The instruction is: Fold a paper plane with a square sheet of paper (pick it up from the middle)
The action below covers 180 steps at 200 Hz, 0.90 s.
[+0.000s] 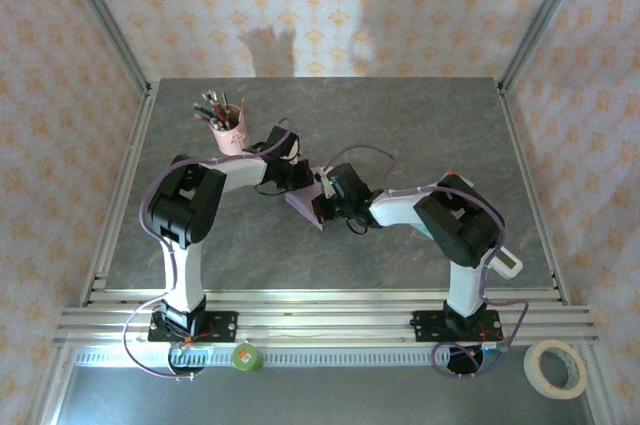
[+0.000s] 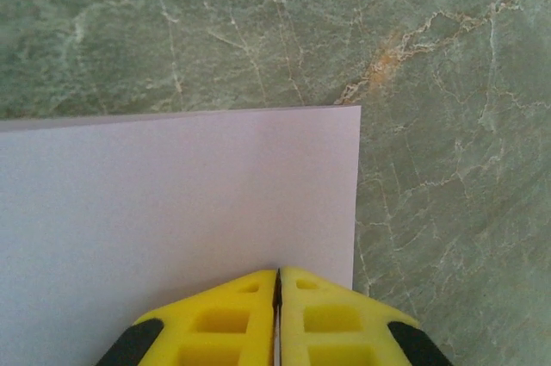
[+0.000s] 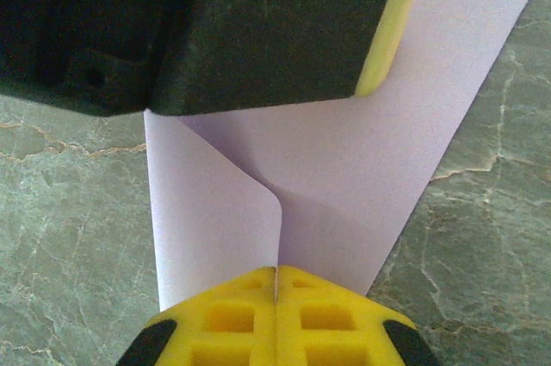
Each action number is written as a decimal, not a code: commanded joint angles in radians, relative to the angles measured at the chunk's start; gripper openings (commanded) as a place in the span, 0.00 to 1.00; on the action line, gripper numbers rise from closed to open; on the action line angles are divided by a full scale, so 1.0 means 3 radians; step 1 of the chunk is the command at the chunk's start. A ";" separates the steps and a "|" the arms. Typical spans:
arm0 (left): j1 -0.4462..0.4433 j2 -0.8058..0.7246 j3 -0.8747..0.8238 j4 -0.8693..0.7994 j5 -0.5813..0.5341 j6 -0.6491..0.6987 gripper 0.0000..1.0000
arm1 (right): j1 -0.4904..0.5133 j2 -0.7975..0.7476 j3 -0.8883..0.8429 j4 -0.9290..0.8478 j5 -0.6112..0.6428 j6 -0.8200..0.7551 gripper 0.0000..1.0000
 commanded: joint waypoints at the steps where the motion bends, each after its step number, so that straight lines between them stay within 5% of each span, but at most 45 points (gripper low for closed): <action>1: -0.0020 -0.0228 -0.0032 -0.0115 -0.0118 -0.0127 0.15 | -0.0017 0.0069 0.0063 -0.0118 0.0108 -0.0038 0.00; 180: 0.0043 0.0121 -0.0022 -0.0424 -0.0312 0.0148 0.10 | -0.0050 -0.0021 0.0082 0.0029 0.0075 0.0049 0.00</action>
